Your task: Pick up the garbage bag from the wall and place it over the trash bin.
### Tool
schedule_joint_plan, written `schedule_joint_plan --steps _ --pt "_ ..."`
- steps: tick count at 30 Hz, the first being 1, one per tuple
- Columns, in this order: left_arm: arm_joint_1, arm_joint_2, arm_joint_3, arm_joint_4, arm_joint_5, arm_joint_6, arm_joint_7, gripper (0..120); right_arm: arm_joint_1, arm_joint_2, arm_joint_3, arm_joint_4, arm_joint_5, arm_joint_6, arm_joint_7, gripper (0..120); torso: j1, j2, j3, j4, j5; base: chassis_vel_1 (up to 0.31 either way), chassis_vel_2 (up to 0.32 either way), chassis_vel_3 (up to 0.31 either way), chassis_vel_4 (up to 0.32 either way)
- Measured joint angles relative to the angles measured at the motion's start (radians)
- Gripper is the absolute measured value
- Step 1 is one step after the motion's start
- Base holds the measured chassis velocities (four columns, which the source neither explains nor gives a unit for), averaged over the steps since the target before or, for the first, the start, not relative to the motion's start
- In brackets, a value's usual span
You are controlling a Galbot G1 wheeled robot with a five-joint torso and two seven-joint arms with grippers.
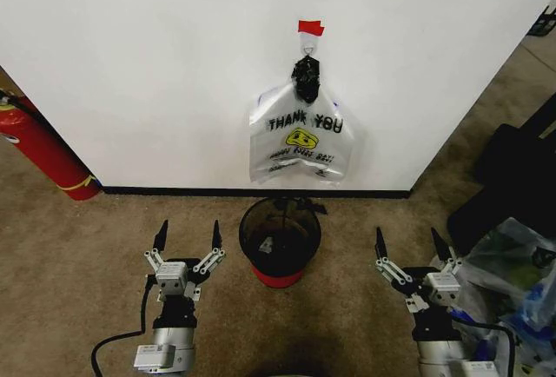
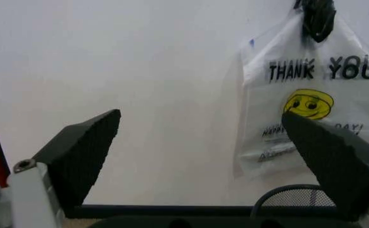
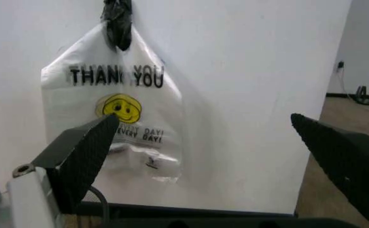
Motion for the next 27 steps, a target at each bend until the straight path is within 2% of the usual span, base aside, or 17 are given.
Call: schedule_joint_plan --steps 9,27 --pt "-0.005 0.003 -0.001 0.003 -0.006 0.0 0.0 100 0.046 -0.05 -0.001 -0.021 0.035 -0.041 -0.011 100 0.0 0.0 0.0 -0.0001 -0.0001 0.0 0.0 0.0 0.0" --pt "-0.002 -0.001 -0.006 0.023 -0.01 0.003 0.001 100 0.315 -0.172 -0.044 -0.127 0.174 -0.14 -0.046 100 0.0 0.0 0.0 0.0 0.0 0.0 0.0 0.0 0.0"
